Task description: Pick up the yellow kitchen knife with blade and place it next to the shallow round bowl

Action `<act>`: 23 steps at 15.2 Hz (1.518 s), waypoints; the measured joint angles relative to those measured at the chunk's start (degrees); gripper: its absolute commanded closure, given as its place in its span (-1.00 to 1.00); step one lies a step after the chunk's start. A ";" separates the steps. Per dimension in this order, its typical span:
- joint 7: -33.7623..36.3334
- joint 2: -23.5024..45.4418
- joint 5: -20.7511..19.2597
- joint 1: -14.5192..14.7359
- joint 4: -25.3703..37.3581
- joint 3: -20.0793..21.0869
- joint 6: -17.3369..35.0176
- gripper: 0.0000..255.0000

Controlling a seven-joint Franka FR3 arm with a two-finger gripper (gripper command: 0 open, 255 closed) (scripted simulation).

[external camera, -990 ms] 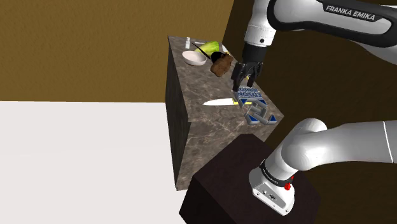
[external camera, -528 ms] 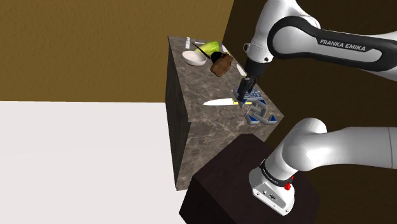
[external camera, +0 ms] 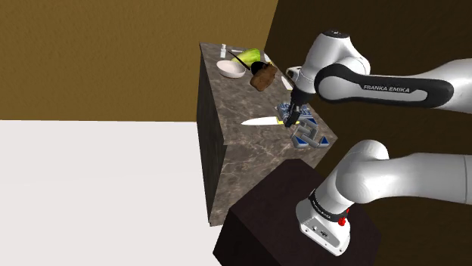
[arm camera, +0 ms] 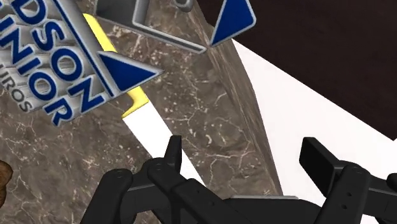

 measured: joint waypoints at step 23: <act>-26.55 27.42 -20.02 0.61 -3.03 -20.63 46.12 -1.00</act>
